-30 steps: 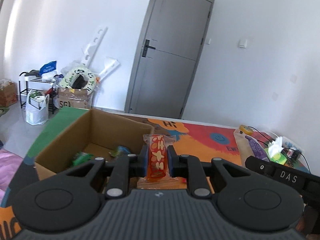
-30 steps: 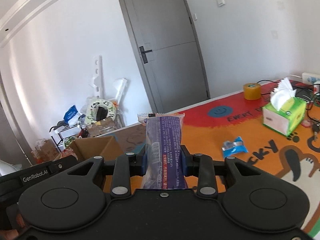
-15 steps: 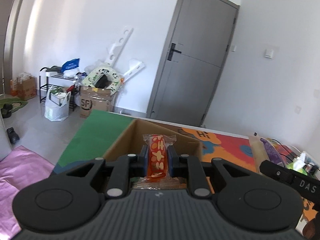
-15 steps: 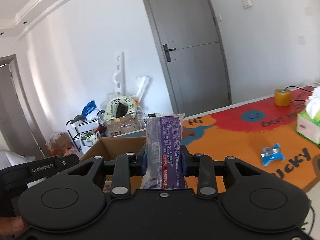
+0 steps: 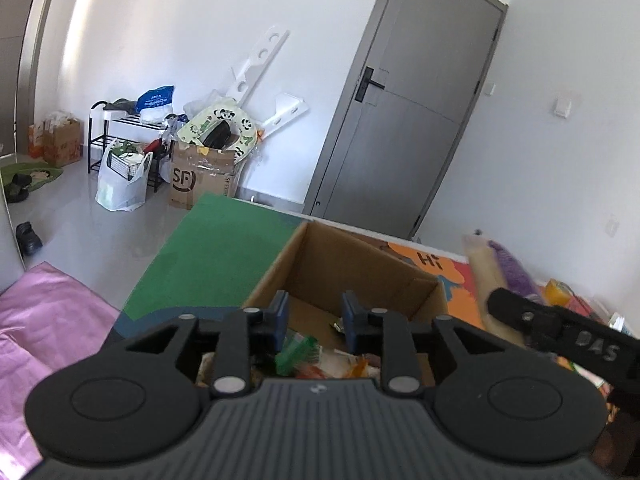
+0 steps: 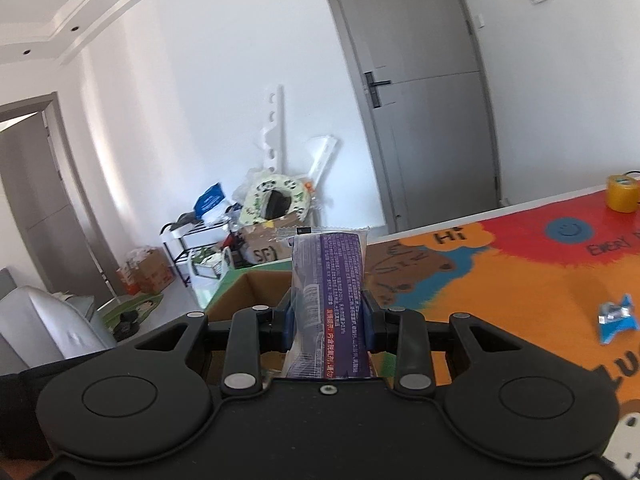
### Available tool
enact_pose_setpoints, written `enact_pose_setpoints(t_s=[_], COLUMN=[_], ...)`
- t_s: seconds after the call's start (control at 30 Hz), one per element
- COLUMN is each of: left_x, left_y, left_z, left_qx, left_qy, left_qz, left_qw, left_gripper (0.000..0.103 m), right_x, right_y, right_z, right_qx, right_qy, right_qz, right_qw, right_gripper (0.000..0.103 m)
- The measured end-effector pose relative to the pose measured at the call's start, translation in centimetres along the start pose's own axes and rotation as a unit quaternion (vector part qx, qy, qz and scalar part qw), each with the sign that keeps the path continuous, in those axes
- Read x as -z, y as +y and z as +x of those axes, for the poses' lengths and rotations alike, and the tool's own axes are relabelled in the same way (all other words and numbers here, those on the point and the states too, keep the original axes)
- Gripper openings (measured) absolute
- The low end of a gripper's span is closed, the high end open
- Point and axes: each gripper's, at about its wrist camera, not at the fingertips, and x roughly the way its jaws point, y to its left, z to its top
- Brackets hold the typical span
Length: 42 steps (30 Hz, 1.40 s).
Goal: Organize snacks
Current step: 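Open the right tool to drop the purple-labelled pack into the box, then move both tools back over the red bar and blue snack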
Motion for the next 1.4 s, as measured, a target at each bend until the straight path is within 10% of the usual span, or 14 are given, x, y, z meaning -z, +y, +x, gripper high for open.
enact_pose_setpoints(t_s=[0.47,0.63,1.4], left_x=[-1.6,-1.7,-0.2], left_y=[3.8,4.9,-1.7], left_z=[-1.4,-1.4,-1.4], left_qx=[-0.028,-0.037,0.007], left_qy=[-0.023,-0.024,-0.009], left_qz=[-0.039,-0.049,0.000], left_qw=[0.9986,0.9978,0.9999], left_gripper=[0.033,0.036,0.077], right_x=[-0.5,-0.3,0.9], right_y=[4.2,4.3,-4.3], right_z=[3.9,4.3,-2.4], right_qx=[-0.030,-0.040,0.050], right_qy=[0.032,0.036,0.024], right_qz=[-0.004,0.002,0.041], right_qw=[0.999,0.999,0.998], right_gripper=[0.033,0.054,0.069])
